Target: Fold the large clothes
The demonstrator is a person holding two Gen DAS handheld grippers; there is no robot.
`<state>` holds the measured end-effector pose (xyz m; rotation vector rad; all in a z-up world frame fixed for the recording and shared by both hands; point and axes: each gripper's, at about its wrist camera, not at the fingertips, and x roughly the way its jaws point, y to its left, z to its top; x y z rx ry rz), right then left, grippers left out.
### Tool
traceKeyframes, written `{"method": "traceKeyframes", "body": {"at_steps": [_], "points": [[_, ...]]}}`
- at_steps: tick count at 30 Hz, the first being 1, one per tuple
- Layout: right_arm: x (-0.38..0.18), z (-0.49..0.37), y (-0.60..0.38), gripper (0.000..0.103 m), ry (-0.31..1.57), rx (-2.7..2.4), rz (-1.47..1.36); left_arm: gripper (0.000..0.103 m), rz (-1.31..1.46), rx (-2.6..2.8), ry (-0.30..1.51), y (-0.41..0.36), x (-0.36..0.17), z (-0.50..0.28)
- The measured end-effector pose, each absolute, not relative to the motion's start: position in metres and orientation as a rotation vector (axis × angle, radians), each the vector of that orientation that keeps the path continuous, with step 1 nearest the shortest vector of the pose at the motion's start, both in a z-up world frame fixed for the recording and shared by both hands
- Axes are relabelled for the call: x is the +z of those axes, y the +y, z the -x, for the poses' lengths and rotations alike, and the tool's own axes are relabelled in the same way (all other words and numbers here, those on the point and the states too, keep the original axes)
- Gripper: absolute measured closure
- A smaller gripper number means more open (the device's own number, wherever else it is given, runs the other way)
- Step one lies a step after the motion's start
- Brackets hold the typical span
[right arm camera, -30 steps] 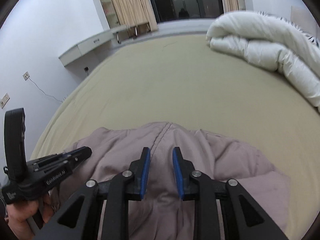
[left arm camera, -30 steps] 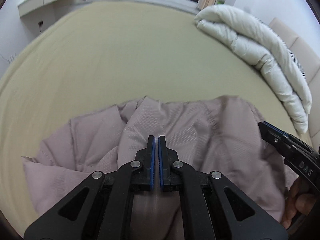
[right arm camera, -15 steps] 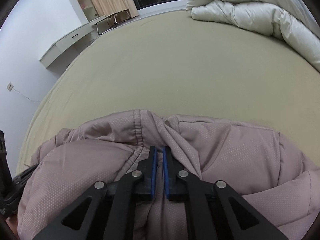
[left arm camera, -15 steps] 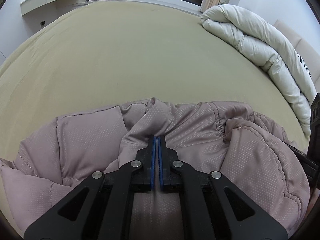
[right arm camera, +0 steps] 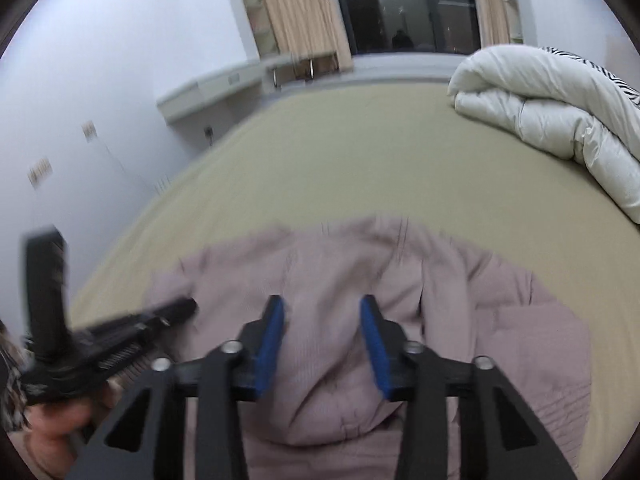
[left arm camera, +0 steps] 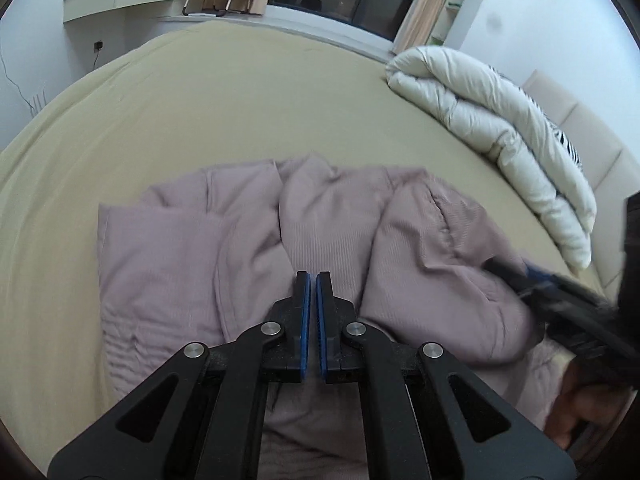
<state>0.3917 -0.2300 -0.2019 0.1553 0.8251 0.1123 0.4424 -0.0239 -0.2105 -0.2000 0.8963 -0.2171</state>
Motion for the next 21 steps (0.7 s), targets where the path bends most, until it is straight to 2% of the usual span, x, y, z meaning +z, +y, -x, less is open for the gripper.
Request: {"method": "traceKeyframes", "body": {"at_steps": [2,4,8,12,14,16,18,21], "points": [[-0.245,-0.399,-0.227,0.067,0.942,0.072,-0.126,0.101,0.197,-0.220,0.921,-0.025,-0.216,-0.441],[-0.268,-0.392,-0.222,0.067,0.899,0.066,-0.064,0.101,0.197,-0.222,0.929,-0.027,-0.214,-0.439],[-0.242,-0.383,-0.219,0.067,0.915,0.028,-0.077,0.101,0.205,-0.235,0.849,-0.022,-0.191,-0.417],[-0.195,-0.348,-0.220,0.067,0.756,0.023,-0.064,0.101,0.149,-0.306,0.792,-0.044,-0.178,-0.391],[-0.194,-0.338,-0.222,0.067,0.750,0.023,-0.078,0.101,0.080,-0.332,0.828,-0.067,-0.194,-0.389],[-0.217,-0.339,-0.224,0.067,0.823,0.003,-0.059,0.101,0.025,-0.321,0.953,-0.085,-0.227,-0.402],[-0.249,-0.345,-0.233,0.067,0.893,0.010,-0.079,0.101,0.077,-0.326,0.991,-0.085,-0.248,-0.410],[-0.260,-0.350,-0.235,0.066,0.874,0.022,-0.060,0.101,0.082,-0.324,1.008,-0.088,-0.248,-0.414]]}}
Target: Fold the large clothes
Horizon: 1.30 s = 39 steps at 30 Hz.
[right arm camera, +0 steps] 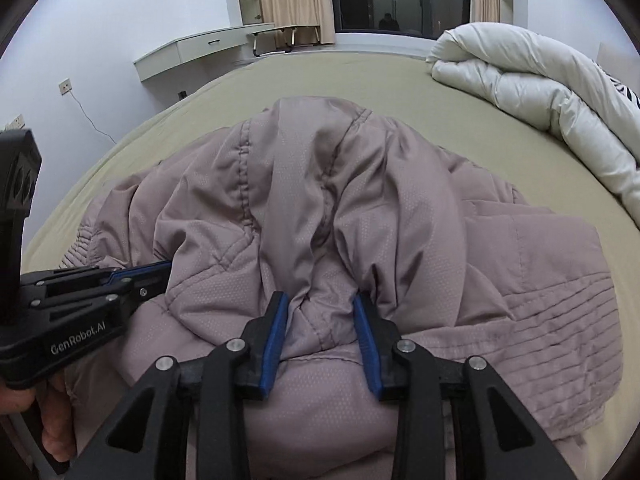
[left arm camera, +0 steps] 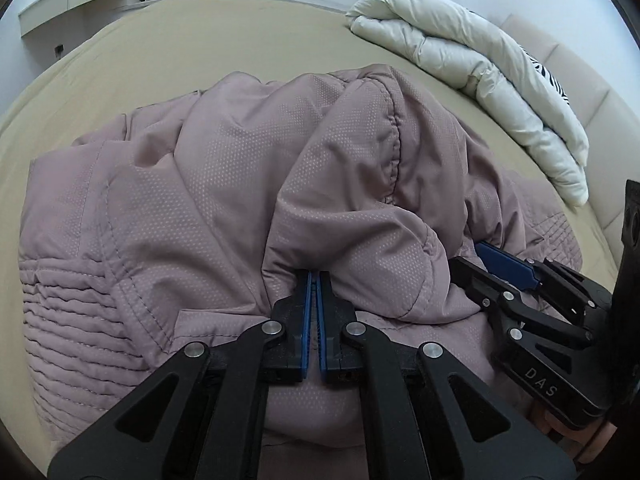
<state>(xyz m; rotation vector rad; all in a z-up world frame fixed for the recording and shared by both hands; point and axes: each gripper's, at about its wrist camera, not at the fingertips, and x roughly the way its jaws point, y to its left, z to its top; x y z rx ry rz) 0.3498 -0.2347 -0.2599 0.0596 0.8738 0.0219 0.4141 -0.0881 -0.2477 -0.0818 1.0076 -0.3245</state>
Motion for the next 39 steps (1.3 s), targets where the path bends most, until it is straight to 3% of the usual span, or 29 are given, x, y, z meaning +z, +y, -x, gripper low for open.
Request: {"method": "traceKeyframes", "body": {"at_steps": [3,8,13,17,19,21,26,29,32,36,39], "points": [[-0.244,-0.348,-0.233,0.066,0.889,0.007,-0.087,0.101,0.120,-0.325,0.988,-0.082,-0.232,-0.406],[-0.195,-0.303,-0.232,0.066,0.751,-0.003,-0.119,0.101,0.075,-0.284,0.862,-0.073,-0.201,-0.369],[-0.253,-0.319,-0.225,0.064,0.932,0.003,-0.060,0.101,0.085,-0.296,0.972,-0.082,-0.219,-0.379],[-0.234,-0.312,-0.225,0.062,0.896,-0.017,-0.079,0.101,0.086,-0.296,0.926,-0.076,-0.194,-0.362],[-0.214,-0.292,-0.232,0.040,0.830,-0.041,-0.142,0.101,0.083,-0.289,0.918,-0.067,-0.186,-0.344],[-0.193,-0.262,-0.242,0.030,0.751,-0.073,-0.192,0.101,0.084,-0.261,0.904,-0.052,-0.182,-0.317],[-0.185,-0.180,-0.260,0.029,0.741,-0.098,-0.285,0.101,0.143,-0.179,0.896,0.004,-0.181,-0.262],[-0.190,-0.129,-0.260,0.029,0.767,-0.091,-0.331,0.101,0.231,-0.119,0.868,0.042,-0.172,-0.269],[-0.198,-0.085,-0.254,0.036,0.823,-0.094,-0.354,0.101,0.170,-0.095,0.855,0.050,-0.166,-0.294],[-0.210,-0.057,-0.256,0.039,0.873,-0.105,-0.379,0.101,0.108,-0.028,1.076,0.060,-0.218,-0.331],[-0.219,-0.050,-0.263,0.039,0.887,-0.120,-0.420,0.101,-0.042,-0.003,1.048,0.045,-0.229,-0.324]]}}
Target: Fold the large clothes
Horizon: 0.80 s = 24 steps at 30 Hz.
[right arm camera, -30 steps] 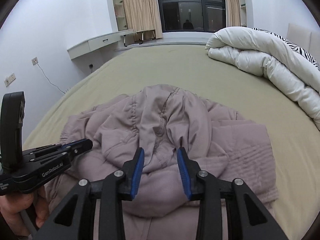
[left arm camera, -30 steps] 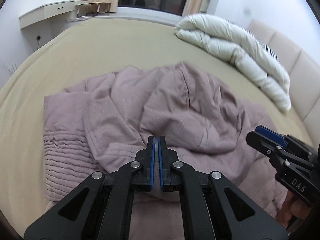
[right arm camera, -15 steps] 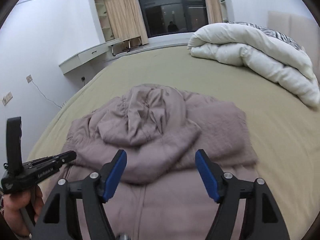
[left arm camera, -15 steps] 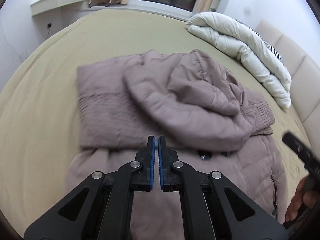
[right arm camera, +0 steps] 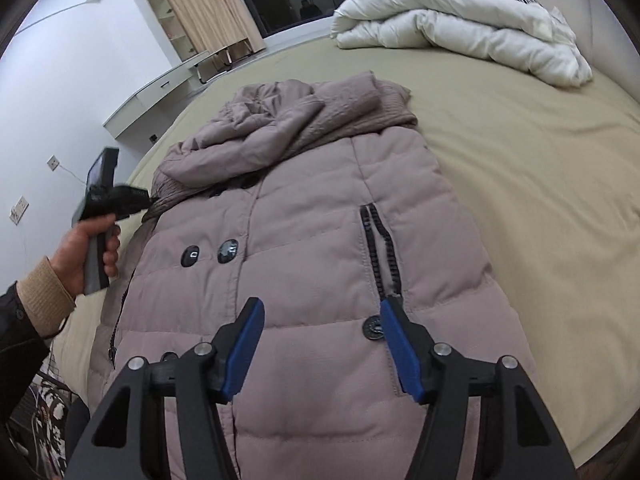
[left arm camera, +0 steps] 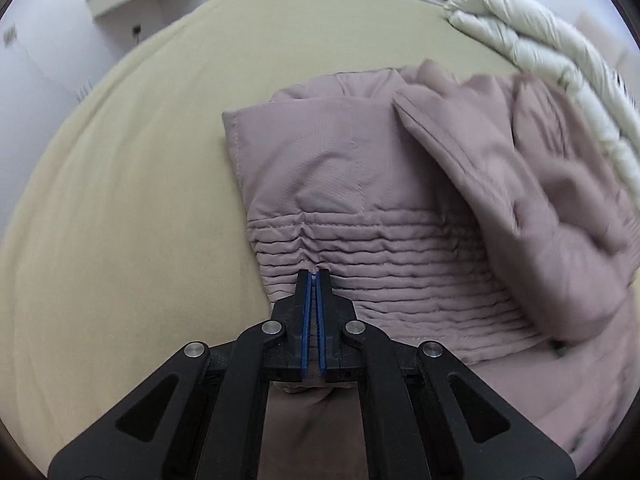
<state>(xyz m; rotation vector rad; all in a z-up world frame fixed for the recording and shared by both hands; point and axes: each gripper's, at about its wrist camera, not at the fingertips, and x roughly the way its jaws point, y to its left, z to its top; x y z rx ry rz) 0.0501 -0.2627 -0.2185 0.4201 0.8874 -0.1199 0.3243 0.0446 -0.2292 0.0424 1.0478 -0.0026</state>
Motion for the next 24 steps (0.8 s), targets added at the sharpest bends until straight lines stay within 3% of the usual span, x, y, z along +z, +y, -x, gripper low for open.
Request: {"method": "traceKeyframes", "body": {"at_steps": [6,10,18,24], "points": [[-0.221,-0.056,-0.267,0.037,0.886,-0.138,-0.430,0.101,0.028,-0.009,1.047,0.059,-0.220,-0.312],[-0.210,-0.042,-0.275,0.018,0.823,-0.157,-0.452,0.101,0.109,-0.014,1.002,0.078,-0.188,-0.273],[-0.200,-0.004,-0.284,0.017,0.811,-0.210,-0.462,0.101,0.174,-0.079,0.970,0.100,-0.151,-0.104],[-0.201,0.031,-0.287,0.016,0.822,-0.257,-0.453,0.100,0.229,-0.095,1.040,0.108,-0.174,0.028]]}}
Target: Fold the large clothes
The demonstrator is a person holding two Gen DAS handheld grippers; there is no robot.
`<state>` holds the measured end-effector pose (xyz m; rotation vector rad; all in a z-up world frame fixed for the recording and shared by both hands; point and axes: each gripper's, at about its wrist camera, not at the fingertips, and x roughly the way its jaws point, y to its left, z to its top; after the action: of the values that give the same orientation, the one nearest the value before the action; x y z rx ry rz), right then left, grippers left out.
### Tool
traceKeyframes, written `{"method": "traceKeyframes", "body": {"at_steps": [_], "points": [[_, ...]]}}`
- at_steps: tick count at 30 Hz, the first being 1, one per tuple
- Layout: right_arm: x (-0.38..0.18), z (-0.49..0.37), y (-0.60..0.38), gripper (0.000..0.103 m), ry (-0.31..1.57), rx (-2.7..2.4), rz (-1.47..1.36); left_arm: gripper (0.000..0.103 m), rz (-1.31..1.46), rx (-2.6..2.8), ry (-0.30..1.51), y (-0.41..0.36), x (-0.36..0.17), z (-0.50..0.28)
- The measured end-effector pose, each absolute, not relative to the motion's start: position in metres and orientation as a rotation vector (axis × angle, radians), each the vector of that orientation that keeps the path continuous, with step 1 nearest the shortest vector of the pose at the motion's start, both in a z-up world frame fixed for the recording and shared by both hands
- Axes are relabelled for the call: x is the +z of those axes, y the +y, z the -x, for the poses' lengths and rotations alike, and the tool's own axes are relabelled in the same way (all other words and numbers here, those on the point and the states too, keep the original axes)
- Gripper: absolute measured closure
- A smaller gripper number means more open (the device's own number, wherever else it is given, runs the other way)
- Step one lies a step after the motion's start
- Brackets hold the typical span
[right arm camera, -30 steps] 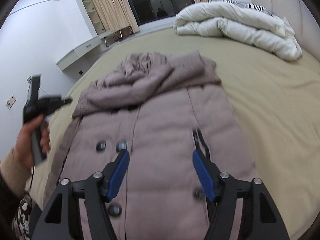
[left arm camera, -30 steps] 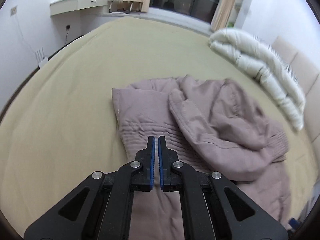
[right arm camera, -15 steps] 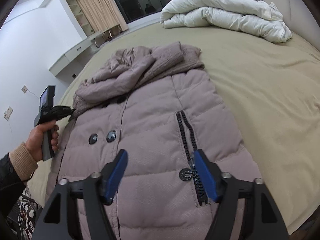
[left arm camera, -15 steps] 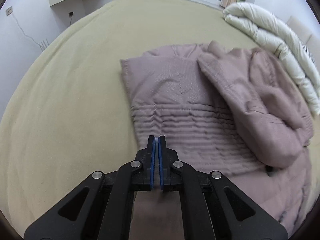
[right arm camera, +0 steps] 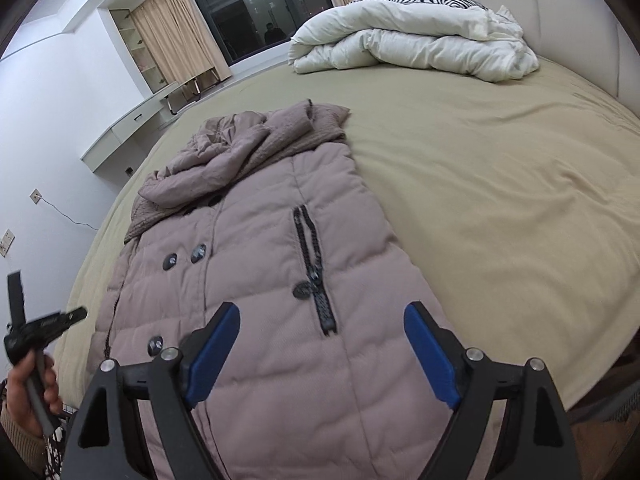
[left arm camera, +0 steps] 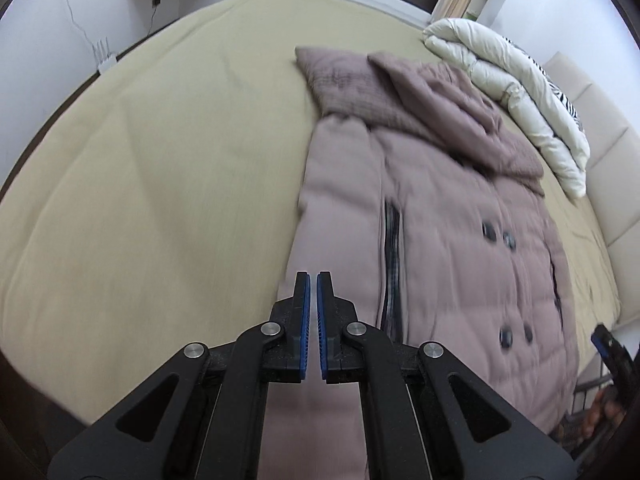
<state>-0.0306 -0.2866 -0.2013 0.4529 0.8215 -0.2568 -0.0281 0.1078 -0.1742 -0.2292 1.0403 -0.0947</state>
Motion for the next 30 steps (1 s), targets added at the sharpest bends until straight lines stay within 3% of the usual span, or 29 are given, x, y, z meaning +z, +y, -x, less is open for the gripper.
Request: {"method": "traceKeyframes", "body": {"at_steps": [1,3,4,5,6,30], "points": [[-0.203,0.037,-0.288,0.016,0.827,-0.264,-0.454,0.100,0.240,-0.098,1.054,0.109,-0.179,0.042],[-0.207,0.050,-0.290,0.015,0.839,-0.277,-0.461,0.087,0.259,-0.092,1.075,0.119,-0.188,0.072],[-0.209,0.055,-0.292,0.013,0.844,-0.283,-0.465,0.061,0.268,-0.086,1.085,0.120,-0.193,0.082],[-0.211,0.062,-0.294,0.012,0.849,-0.290,-0.469,0.020,0.278,-0.085,1.090,0.120,-0.198,0.087],[-0.213,0.068,-0.295,0.011,0.851,-0.297,-0.475,0.008,0.301,-0.089,1.083,0.125,-0.197,0.103],[-0.240,0.116,-0.331,0.010,0.972,-0.128,-0.610,0.005,0.206,-0.212,1.348,0.128,-0.274,0.141]]}}
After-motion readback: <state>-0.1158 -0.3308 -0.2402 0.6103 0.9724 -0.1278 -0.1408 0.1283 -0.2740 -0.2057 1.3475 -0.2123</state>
